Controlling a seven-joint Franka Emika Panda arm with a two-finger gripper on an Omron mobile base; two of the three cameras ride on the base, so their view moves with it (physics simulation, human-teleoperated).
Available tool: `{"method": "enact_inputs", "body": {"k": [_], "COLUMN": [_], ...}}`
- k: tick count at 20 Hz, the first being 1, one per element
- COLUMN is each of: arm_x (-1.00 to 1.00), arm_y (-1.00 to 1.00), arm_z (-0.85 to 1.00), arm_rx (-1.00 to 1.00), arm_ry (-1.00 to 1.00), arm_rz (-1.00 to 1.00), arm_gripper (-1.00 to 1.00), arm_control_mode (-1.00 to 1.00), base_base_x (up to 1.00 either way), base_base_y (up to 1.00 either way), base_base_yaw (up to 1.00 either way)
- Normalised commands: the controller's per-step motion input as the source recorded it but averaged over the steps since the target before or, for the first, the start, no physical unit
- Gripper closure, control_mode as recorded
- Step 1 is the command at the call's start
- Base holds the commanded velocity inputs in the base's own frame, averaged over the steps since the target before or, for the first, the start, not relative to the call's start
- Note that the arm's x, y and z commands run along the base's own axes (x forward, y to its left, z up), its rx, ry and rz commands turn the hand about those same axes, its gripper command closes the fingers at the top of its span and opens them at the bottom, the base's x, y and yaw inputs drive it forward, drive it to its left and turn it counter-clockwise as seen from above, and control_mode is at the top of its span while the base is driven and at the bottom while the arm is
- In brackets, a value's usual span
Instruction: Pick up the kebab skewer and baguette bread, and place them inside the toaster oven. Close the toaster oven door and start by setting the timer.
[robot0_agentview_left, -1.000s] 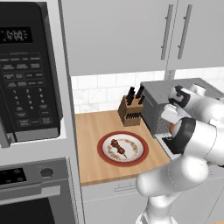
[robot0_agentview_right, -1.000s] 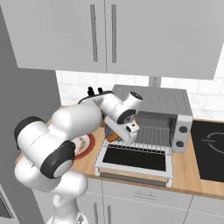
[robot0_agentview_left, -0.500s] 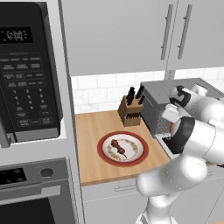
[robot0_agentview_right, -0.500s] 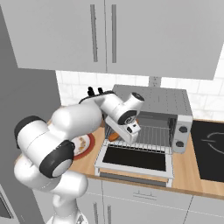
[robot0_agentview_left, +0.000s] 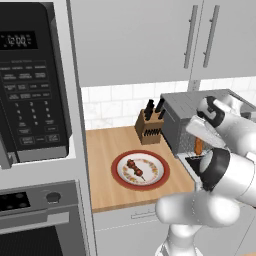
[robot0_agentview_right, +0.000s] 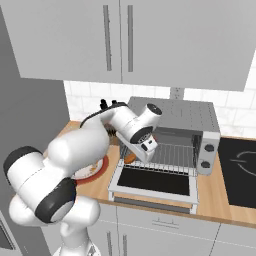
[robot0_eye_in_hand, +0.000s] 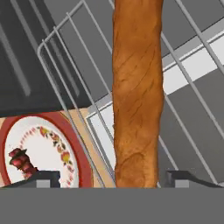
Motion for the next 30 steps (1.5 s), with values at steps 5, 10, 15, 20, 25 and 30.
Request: {"method": "enact_inputs", "body": {"k": [5, 10, 15, 20, 25, 30], "arm_x": [-0.94, -0.92, 0.05, 0.82, 0.4, 0.08], "arm_y": [0.88, 1.0, 1.0, 0.97, 0.42, 0.0], "arm_z": [0.56, 0.34, 0.0, -0.38, -0.65, -0.52], "arm_rx": [-0.15, -0.23, -0.13, 0.0, -0.06, -0.05], "arm_ry": [-0.03, 0.01, 0.01, 0.11, 0.09, 0.0], "arm_rz": [0.01, 0.23, 0.39, 0.37, 0.22, 0.06], "arm_gripper": [-1.0, -1.0, -1.0, -1.0, -1.0, -1.0], "arm_control_mode": [-1.0, -1.0, -1.0, -1.0, -1.0, -1.0], "base_base_x": [0.0, 0.0, 0.0, 0.0, 0.0, 0.0], "base_base_y": [0.0, 0.0, 0.0, 0.0, 0.0, 0.0], "base_base_yaw": [0.0, 0.0, 0.0, 0.0, 0.0, 0.0]}}
